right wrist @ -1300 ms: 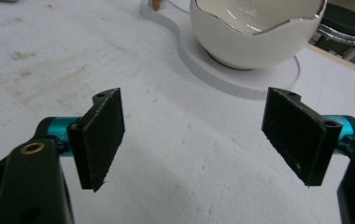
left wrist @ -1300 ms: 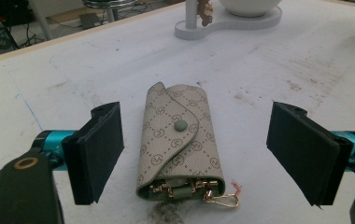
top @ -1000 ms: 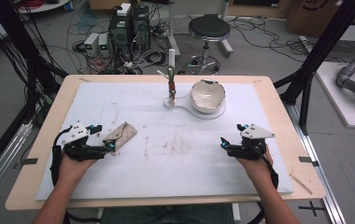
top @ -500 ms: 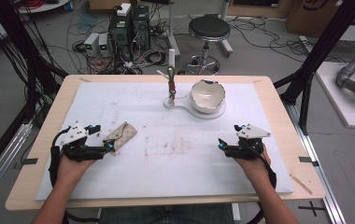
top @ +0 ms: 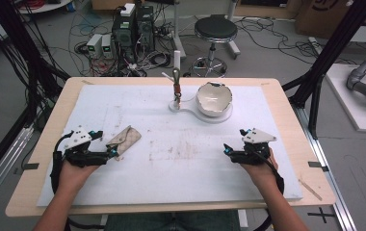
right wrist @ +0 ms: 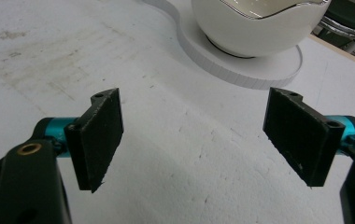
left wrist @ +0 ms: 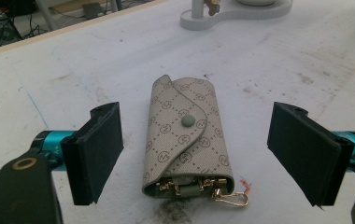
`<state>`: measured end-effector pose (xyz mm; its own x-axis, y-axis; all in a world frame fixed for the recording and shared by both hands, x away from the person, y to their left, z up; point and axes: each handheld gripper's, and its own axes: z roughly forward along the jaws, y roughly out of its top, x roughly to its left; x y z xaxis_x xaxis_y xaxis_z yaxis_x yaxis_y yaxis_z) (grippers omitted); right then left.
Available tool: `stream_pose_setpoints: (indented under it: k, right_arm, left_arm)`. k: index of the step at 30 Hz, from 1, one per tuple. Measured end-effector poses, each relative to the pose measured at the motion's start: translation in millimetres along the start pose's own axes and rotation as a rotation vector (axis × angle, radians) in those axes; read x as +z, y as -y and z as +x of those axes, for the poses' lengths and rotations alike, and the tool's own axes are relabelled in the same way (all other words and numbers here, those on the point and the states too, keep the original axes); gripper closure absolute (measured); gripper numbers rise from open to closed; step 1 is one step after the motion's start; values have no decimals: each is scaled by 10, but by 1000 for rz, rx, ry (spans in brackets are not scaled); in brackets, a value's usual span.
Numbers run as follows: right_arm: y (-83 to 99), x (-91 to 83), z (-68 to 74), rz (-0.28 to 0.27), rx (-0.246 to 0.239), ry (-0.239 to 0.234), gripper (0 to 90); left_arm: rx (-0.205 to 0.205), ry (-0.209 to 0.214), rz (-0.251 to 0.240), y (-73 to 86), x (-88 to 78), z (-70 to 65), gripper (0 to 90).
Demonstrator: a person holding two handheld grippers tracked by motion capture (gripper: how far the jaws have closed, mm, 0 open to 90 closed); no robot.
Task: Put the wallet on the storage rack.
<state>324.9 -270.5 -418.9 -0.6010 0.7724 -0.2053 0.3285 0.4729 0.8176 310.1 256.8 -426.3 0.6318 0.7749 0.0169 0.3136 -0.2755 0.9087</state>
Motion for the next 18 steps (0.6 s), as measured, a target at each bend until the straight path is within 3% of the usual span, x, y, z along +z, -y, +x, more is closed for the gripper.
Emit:
stream_pose_setpoints:
  k: [8, 13, 18]
  right_arm:
    - [43, -61, -4, 3, -10, 9, 206]
    - [71, -75, 1, 25, -13, 13, 206]
    - [99, -88, 18, 33, -23, 12, 206]
  left_arm:
    - [8, -1, 54, -2, 130, 21, 182]
    - [29, -1, 136, 12, 262, 34, 177]
    - [19, -3, 162, 17, 342, 39, 177]
